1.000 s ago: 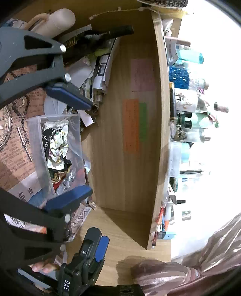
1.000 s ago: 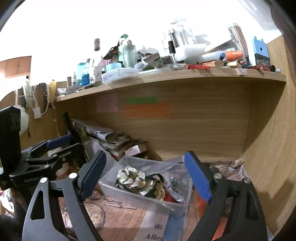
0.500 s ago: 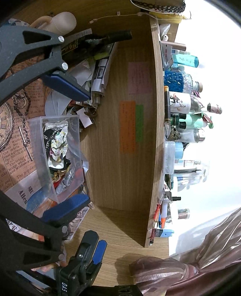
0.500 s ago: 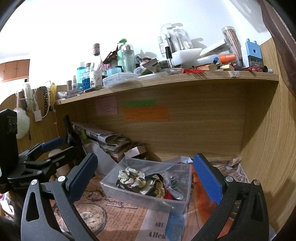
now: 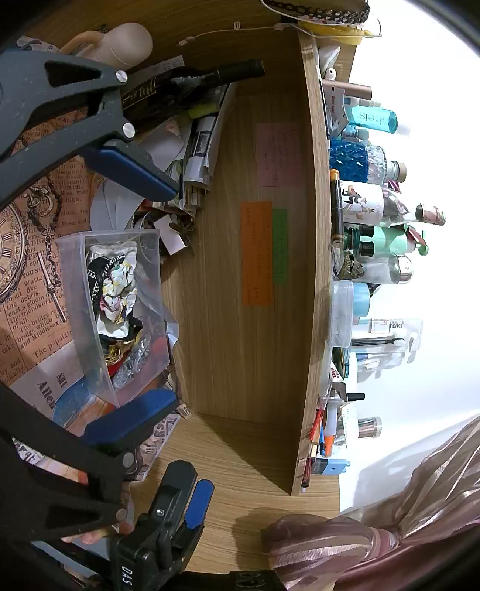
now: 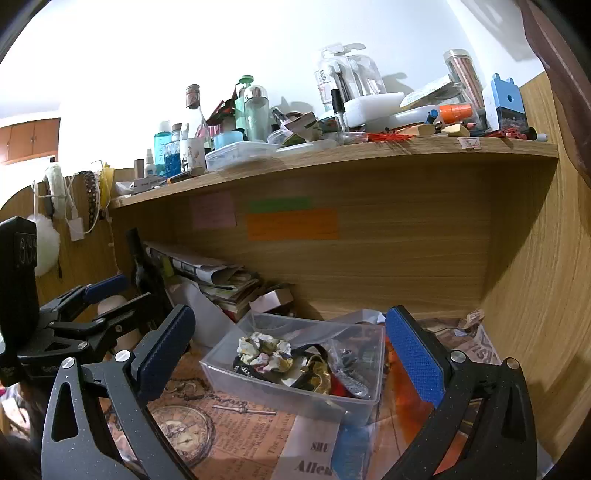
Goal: Organize soft objects
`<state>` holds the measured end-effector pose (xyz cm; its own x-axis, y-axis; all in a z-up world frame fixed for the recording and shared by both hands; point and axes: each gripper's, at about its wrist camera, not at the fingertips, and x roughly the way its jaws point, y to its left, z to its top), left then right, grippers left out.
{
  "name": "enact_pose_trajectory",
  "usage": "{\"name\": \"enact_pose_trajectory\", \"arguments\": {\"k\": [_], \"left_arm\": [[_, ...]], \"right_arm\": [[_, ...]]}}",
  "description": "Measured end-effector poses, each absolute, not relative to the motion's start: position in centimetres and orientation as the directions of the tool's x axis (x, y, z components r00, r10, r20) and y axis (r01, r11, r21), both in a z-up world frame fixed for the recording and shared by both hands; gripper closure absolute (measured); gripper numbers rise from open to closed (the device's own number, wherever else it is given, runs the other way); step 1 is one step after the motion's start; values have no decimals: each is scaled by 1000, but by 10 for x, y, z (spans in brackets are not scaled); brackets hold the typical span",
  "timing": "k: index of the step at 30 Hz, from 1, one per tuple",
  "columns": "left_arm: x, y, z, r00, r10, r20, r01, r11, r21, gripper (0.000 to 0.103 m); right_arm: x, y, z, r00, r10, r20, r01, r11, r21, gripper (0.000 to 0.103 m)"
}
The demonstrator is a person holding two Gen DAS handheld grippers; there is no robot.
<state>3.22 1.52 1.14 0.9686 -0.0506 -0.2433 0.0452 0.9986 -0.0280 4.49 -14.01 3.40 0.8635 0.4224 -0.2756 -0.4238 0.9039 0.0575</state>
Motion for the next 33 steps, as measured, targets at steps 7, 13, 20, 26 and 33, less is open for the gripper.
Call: {"name": "enact_pose_trajectory", "arguments": {"k": [7,13,20,26,33], "left_arm": [[34,15,10,966,-53,-252,47,998,-27,0],[35,17,10,966,-59,-252,54,998,-27,0],[36,17,9,964,-65,-257,59,998,-31,0],[35,15,8,964,-65,-258,58,998,-33,0],[37,15,8,961,-68,-267,60,998,-35,0]], "right_arm": [[45,-140,34,861,426,-278,-426,903,62,0],[45,-138,34,861,425,-279,-427,902,60,0],[45,-138,34,861,425,-280,-426,903,60,0],[45,-138,34,860,426,-282,-428,902,60,0],[46,-137,31,857,427,-288,-427,902,63,0]]}}
